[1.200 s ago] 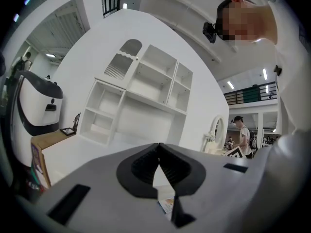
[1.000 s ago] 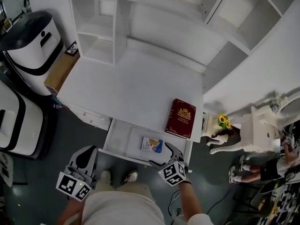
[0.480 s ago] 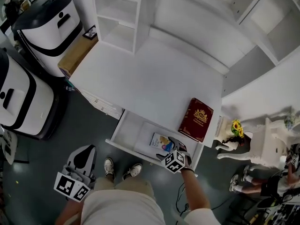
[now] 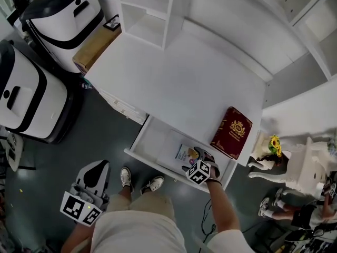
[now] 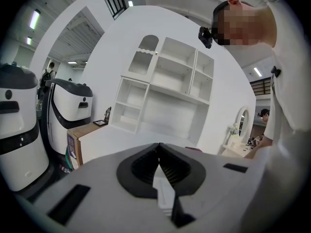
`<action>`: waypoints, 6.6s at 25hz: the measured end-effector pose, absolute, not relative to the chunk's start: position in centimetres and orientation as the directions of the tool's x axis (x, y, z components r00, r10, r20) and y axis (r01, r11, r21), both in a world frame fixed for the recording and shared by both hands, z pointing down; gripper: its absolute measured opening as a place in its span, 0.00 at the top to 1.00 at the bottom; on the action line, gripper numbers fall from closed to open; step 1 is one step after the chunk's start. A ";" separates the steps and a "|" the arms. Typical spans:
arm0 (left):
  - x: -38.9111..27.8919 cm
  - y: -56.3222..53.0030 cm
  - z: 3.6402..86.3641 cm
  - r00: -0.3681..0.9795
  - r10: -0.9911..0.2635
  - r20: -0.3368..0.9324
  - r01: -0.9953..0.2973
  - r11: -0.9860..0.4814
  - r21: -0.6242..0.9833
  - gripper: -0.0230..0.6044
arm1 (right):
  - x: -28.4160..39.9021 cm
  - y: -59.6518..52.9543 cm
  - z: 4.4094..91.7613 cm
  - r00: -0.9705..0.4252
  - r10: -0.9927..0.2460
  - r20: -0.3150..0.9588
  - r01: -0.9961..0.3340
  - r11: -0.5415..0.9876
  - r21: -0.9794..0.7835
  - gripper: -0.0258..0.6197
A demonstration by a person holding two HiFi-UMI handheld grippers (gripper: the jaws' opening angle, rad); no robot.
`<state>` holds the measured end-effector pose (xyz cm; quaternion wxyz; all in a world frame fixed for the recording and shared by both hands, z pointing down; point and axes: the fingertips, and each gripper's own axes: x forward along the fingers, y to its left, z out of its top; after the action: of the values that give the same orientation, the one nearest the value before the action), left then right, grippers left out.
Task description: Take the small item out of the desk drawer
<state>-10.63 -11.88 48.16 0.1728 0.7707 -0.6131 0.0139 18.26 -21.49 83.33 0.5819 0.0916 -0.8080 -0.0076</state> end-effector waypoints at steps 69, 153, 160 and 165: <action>-10.5 -10.4 50.8 0.320 -0.902 0.291 -0.930 -0.240 0.279 0.94 | 18.3 -20.3 87.7 -0.194 0.023 0.981 -0.135 0.990 -0.050 0.27; -13.7 -15.9 38.5 0.504 -0.858 -0.094 -0.828 -0.512 0.230 0.94 | 17.8 -23.3 46.7 -0.420 -0.874 0.243 -0.895 0.355 -0.272 0.29; -14.3 -16.9 37.2 0.477 -0.870 -0.126 -0.836 -0.493 0.240 0.94 | 18.5 -23.0 41.2 -0.428 -0.895 0.127 -0.888 0.390 -0.245 0.29; -14.6 -17.4 35.7 0.456 -0.877 -0.152 -0.844 -0.480 0.241 0.94 | 19.4 -22.3 37.9 -0.436 -0.897 0.071 -0.887 0.415 -0.203 0.29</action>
<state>-14.59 -17.42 35.69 0.0653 0.8506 -0.5058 -0.1280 19.40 -22.34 37.90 -0.0242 0.5304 -0.8408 0.1054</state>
